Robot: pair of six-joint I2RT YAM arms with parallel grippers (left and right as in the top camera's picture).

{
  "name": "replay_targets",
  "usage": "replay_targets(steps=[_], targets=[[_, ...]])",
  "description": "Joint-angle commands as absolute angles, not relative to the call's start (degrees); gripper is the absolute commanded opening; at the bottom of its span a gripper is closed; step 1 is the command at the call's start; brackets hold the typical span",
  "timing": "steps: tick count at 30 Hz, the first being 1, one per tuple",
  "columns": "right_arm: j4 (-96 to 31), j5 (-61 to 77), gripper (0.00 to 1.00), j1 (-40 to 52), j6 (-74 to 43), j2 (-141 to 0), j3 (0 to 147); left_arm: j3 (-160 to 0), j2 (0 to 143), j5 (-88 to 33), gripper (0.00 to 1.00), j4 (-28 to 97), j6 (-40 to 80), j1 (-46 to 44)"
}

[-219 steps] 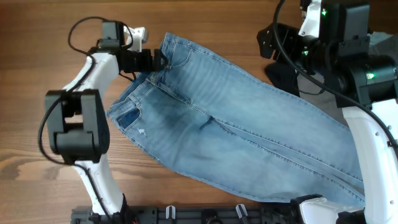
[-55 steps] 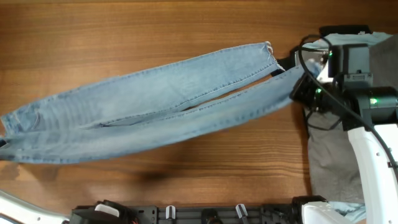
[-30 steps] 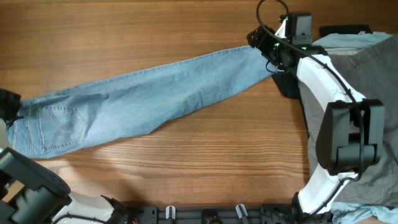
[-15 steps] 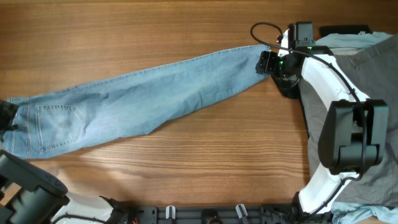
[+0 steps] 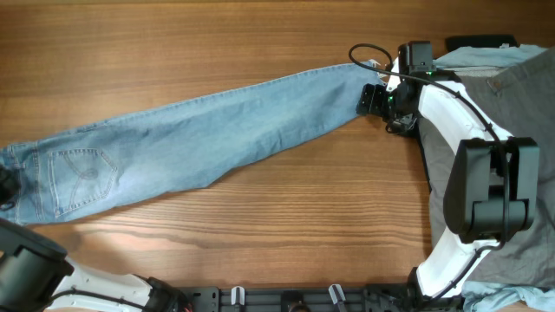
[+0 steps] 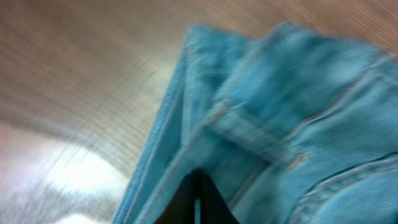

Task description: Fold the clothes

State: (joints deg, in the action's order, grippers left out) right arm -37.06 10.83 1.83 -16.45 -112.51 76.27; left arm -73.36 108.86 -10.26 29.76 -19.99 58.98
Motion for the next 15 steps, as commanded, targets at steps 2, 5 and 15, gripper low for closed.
replay_targets(steps=[2, 5, 15], targets=[[-35.2, 9.8, 0.88, 1.9, -17.1, -113.1, 76.0, -73.8, 109.6, -14.9, 0.04, 30.1, -10.2, 64.1], [-33.2, 9.8, 0.92, 1.9, -18.3, -113.1, 76.0, -73.8, 109.0, -25.7, 0.08, 30.5, -9.6, 63.9], [-24.6, 24.2, 0.85, 1.9, -24.2, -124.4, 76.0, -73.8, 99.8, -33.4, 0.32, 32.1, -5.5, 57.8]])
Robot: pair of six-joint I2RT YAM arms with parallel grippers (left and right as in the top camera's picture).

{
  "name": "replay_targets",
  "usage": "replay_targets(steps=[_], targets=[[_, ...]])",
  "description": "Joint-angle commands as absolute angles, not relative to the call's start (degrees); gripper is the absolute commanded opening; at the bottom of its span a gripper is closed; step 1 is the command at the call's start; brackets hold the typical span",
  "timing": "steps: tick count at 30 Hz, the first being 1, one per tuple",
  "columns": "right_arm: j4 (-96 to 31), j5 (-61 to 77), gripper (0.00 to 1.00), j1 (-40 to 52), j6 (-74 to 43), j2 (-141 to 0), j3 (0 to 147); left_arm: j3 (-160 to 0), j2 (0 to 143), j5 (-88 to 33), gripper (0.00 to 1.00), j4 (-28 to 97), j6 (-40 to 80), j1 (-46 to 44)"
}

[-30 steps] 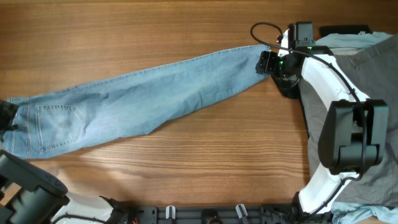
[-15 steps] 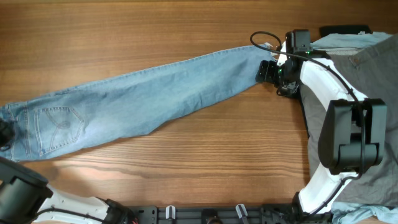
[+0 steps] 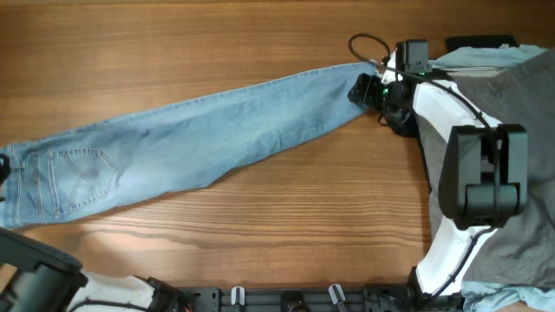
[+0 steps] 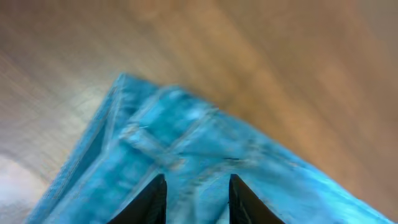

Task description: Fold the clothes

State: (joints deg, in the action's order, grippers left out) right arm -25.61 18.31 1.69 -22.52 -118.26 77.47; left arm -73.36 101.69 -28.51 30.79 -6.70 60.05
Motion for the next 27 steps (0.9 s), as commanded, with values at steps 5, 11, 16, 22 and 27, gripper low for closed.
replay_targets(steps=[5, 11, 16, 22, 27], targets=[[-17.3, 28.4, 0.05, 0.8, -25.9, -123.5, 77.1, -73.8, 99.9, -34.7, 0.36, 38.0, -5.5, 50.4], [-17.2, 19.2, 0.04, -8.4, -22.5, -107.2, 78.9, -73.8, 99.9, -34.7, 0.39, 42.5, -5.5, 44.9], [-17.5, 28.9, 0.04, -11.7, -27.1, -92.1, 78.9, -73.8, 99.9, -39.7, 0.39, 43.1, -5.5, 45.0], [-12.7, 26.1, 0.05, 17.2, -31.7, -94.2, 78.9, -73.8, 98.6, -43.8, 0.39, 43.3, -5.5, 45.0], [0.8, 21.0, 0.07, 40.9, -35.0, -111.5, 78.9, -73.8, 97.0, -43.9, 0.42, 44.2, -5.5, 45.0]])
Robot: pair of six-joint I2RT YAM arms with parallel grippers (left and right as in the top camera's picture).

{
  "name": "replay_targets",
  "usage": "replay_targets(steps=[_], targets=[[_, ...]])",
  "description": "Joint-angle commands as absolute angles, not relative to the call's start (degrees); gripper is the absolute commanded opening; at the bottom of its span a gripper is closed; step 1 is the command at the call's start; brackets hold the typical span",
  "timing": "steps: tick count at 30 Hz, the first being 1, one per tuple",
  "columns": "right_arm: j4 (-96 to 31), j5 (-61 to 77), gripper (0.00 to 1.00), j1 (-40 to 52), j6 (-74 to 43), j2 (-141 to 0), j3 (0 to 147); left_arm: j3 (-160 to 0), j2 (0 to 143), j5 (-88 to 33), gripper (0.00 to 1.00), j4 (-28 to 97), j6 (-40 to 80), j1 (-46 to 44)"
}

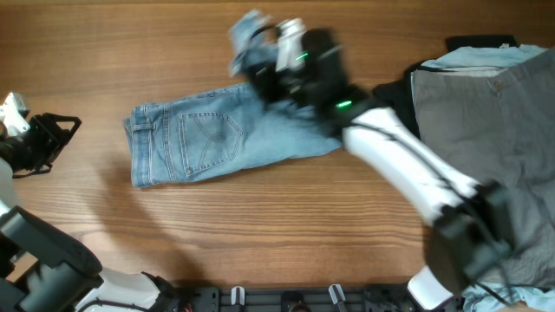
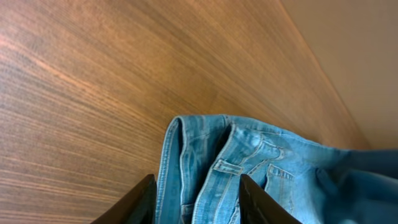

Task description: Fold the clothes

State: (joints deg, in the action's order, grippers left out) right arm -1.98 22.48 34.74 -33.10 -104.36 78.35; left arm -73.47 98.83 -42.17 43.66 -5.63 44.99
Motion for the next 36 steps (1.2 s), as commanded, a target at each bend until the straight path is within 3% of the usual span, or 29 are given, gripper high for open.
replay_targets(steps=[1, 2, 5, 6, 9, 11, 12, 14, 16, 17, 18, 19, 21, 22, 24, 26, 28, 32, 34, 35, 36], targets=[[1.7, 21.8, 0.13, 43.2, -36.2, -114.3, 78.9, -73.8, 97.0, -43.9, 0.42, 44.4, -5.5, 45.0], [2.9, 24.0, 0.28, 45.1, -35.7, -116.4, 78.9, -73.8, 97.0, -43.9, 0.43, 44.4, -5.5, 45.0], [3.8, 26.1, 0.93, 47.3, -28.5, -116.3, 78.9, -73.8, 97.0, -43.9, 0.49, 44.9, -5.5, 44.7], [3.6, 26.0, 0.97, 46.2, -28.5, -115.1, 78.9, -73.8, 97.0, -44.0, 0.52, 45.0, -5.5, 44.1], [-2.9, 26.0, 0.97, 39.9, -28.5, -109.9, 78.9, -73.8, 97.0, -45.0, 0.56, 44.8, -5.5, 39.7], [-8.2, 26.0, 0.89, 35.7, -26.7, -107.2, 78.9, -73.8, 97.0, -45.0, 0.52, 44.8, -5.5, 35.9], [-11.0, 26.0, 0.74, 32.9, -23.8, -105.8, 78.9, -73.8, 97.0, -44.9, 0.48, 44.9, -5.6, 33.8], [-17.7, 24.7, 0.33, 27.2, -22.5, -103.8, 78.9, -73.8, 97.0, -45.0, 0.34, 45.6, -5.7, 27.7], [-24.8, 24.9, 0.23, 21.8, -22.8, -103.6, 78.9, -73.8, 97.2, -44.8, 0.3, 45.6, -5.7, 19.9], [-28.1, 25.1, 0.21, 20.1, -22.5, -103.6, 78.9, -73.8, 97.4, -42.6, 0.24, 45.5, -5.7, 16.3], [-30.2, 25.1, 0.2, 19.3, -22.3, -103.6, 78.9, -73.8, 97.5, -39.8, 0.23, 45.5, -5.7, 13.1], [-32.2, 25.1, 0.22, 18.8, -20.5, -103.6, 78.9, -73.8, 97.8, -35.0, 0.47, 45.5, -5.5, 8.6], [-33.5, 25.4, 0.38, 18.9, -17.8, -103.6, 78.8, -73.8, 98.1, -26.8, 0.62, 46.0, -2.9, 4.9], [-34.3, 25.3, 0.44, 19.1, -17.5, -103.6, 78.8, -73.8, 98.1, -24.1, 0.74, 46.1, 0.0, 3.6], [-35.0, 25.3, 0.48, 19.1, -17.5, -103.6, 78.8, -73.8, 98.1, -24.1, 0.8, 48.8, 5.6, 3.8], [-35.0, 25.3, 0.48, 19.1, -17.5, -103.6, 78.8, -73.8, 98.0, -25.0, 0.75, 53.2, 10.3, 4.9], [-35.0, 25.3, 0.49, 19.1, -17.5, -103.6, 78.8, -74.0, 97.6, -29.5, 0.58, 53.3, 11.0, 7.4], [-35.1, 25.3, 0.53, 19.1, -16.5, -103.6, 78.8, -77.5, 93.7, -31.1, 0.62, 52.9, 11.0, 11.8], [-35.7, 25.1, 0.54, 19.1, -16.5, -103.6, 78.8, -77.6, 90.8, -32.9, 0.84, 56.1, 11.0, 12.3], [-35.8, 24.7, 0.54, 19.1, -16.5, -103.6, 78.8, -77.6, 90.6, -33.1, 0.82, 59.8, 11.0, 12.3], [-35.9, 23.8, 0.54, 19.1, -16.5, -103.6, 78.8, -77.5, 91.2, -33.2, 0.73, 63.8, 11.4, 12.3]])
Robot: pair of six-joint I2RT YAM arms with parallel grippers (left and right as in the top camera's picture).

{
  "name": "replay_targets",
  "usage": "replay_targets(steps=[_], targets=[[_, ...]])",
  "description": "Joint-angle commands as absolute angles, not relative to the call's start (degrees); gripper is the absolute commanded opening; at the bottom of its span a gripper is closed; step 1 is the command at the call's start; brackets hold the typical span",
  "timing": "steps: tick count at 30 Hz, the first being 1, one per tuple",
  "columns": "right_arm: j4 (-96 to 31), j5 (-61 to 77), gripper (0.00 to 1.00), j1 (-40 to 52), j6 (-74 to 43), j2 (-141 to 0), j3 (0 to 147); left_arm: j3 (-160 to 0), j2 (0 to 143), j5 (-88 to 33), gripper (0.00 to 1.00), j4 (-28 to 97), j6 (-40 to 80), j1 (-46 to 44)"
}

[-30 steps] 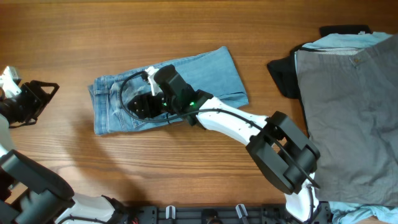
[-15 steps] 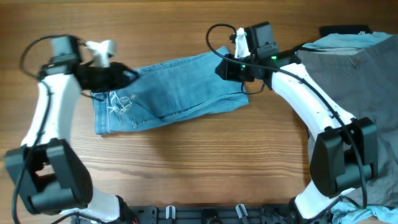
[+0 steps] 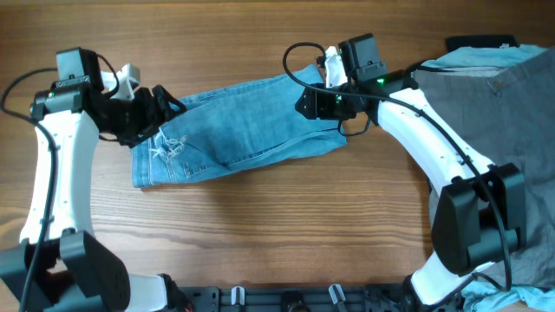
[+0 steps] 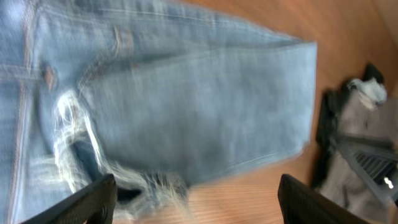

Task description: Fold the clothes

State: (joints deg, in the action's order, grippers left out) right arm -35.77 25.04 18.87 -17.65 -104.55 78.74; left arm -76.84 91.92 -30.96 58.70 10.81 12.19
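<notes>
Light blue jeans (image 3: 243, 121) lie doubled over across the middle of the table, a frayed rip (image 3: 169, 147) showing near the left end. My left gripper (image 3: 163, 104) hovers over that left end. In the left wrist view the gripper (image 4: 198, 196) stands wide open above the denim (image 4: 186, 93) and the rip (image 4: 74, 137), with nothing between its fingers. My right gripper (image 3: 314, 101) sits on the jeans' right end; the overhead view does not show how its jaws stand.
A pile of other clothes fills the right side: a grey garment (image 3: 512, 121) with a pale blue one (image 3: 486, 55) behind it. The bare wooden table (image 3: 260, 243) spreads in front of the jeans and at the far left.
My left gripper has moved from the table's left edge to above the jeans' left end. The right gripper, then holding a lifted leg end over the jeans, is now low at their right end; a ripped layer covers the pocket.
The jeans lay stretched full length across the table, my left gripper at the waist and my right at the hem. Then they sat further right and shorter, the right gripper holding the leg end up and the left gripper clear. Now they lie doubled.
</notes>
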Motion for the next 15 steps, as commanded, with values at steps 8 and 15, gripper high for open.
replay_targets(steps=[8, 15], targets=[[-37.3, 22.6, 0.54, 19.1, -16.5, -103.6, 78.8, -62.9, 91.9, -33.2, 1.0, 51.5, 30.6, 12.2], [-37.4, 22.4, 0.54, 19.1, -16.5, -103.6, 78.8, -59.5, 92.0, -28.9, 0.71, 48.9, 34.8, 12.2]])
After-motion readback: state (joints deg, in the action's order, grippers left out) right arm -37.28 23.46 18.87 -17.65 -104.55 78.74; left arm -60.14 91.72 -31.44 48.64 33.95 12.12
